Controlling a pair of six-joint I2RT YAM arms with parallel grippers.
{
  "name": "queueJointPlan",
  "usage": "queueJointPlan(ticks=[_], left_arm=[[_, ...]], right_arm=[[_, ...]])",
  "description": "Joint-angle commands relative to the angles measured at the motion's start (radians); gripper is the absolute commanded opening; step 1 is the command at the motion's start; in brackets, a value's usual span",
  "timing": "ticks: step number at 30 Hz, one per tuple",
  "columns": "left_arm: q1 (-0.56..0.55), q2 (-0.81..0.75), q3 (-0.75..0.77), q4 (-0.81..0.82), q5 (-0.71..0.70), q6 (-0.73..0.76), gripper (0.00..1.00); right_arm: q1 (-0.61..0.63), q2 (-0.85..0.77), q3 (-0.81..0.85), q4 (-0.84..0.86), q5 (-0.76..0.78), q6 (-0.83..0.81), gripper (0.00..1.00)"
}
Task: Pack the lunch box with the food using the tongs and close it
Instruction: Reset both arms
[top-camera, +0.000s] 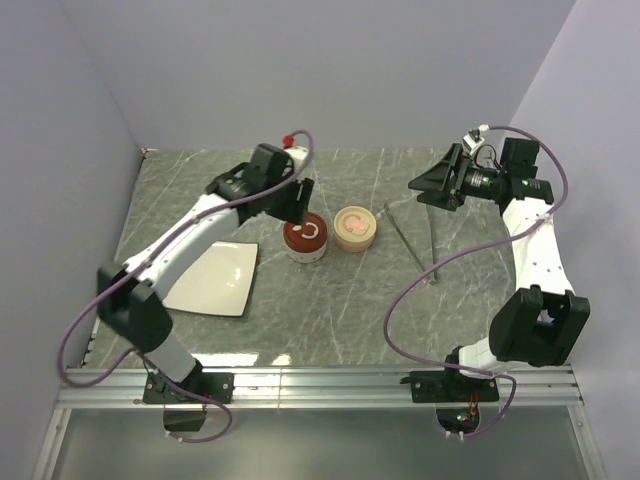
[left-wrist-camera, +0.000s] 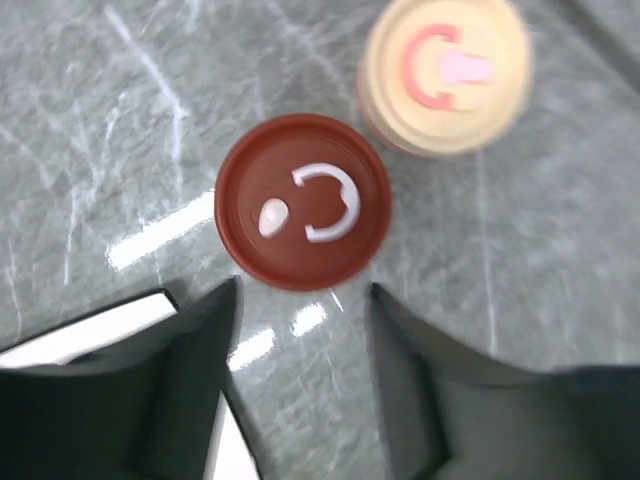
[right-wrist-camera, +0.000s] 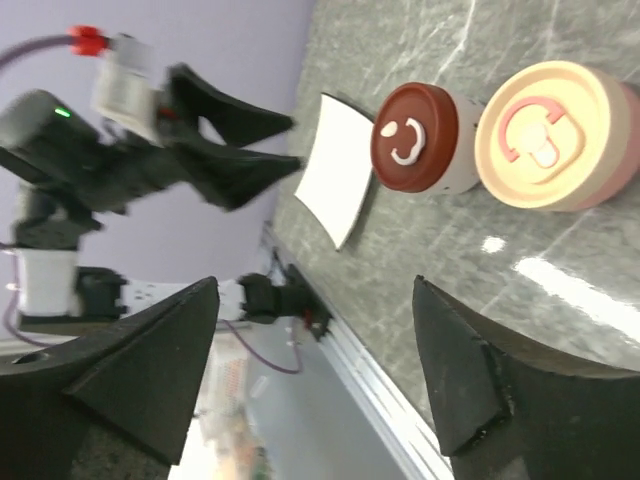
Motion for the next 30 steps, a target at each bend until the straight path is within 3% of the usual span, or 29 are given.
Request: queueJointPlan(ticks=[1,3,6,8,11,15,23,30], left_arm=[[0.086,-0.139,-0.092,0.154,0.269,0.005,0.67],[0.148,-0.177,-0.114,0.177,0.401,-0.001,0.85],[0.214,-0.158,-0.053,0.13,0.417,-0.018,0.95],[0.262,-0.145,-0.03,0.068,0.501,-0.017,0.98],[0.366,-0.188,-0.118,0.115,0.595,-0.05,0.99],[0.428,-0.28,-0.235,0.149,0.526,-0.028,0.99],[0.453,-0.45,-0.473,0.182,0.428,0.043,0.99],[0.454,-0.568,-0.556,0.185,0.373,0.072,0.99]], right_arm=[[0.022,-0.005,0.097,-0.179,0.054,-0.193,0.86],[0.036,0.007,0.134,-0.278,0.101,-0.305,0.93],[0.066,0.009,0.149,-0.375,0.204,-0.476,0.97],[0.069,-0.026,0.099,-0.401,0.271,-0.543,0.98],[0.069,-0.103,0.019,-0.404,0.379,-0.604,0.99],[0.069,-0.216,-0.074,-0.356,0.528,-0.645,1.0],[0.082,-0.397,-0.268,-0.26,0.673,-0.699,1.0],[0.095,-0.489,-0.351,-0.214,0.726,-0.713,1.0]])
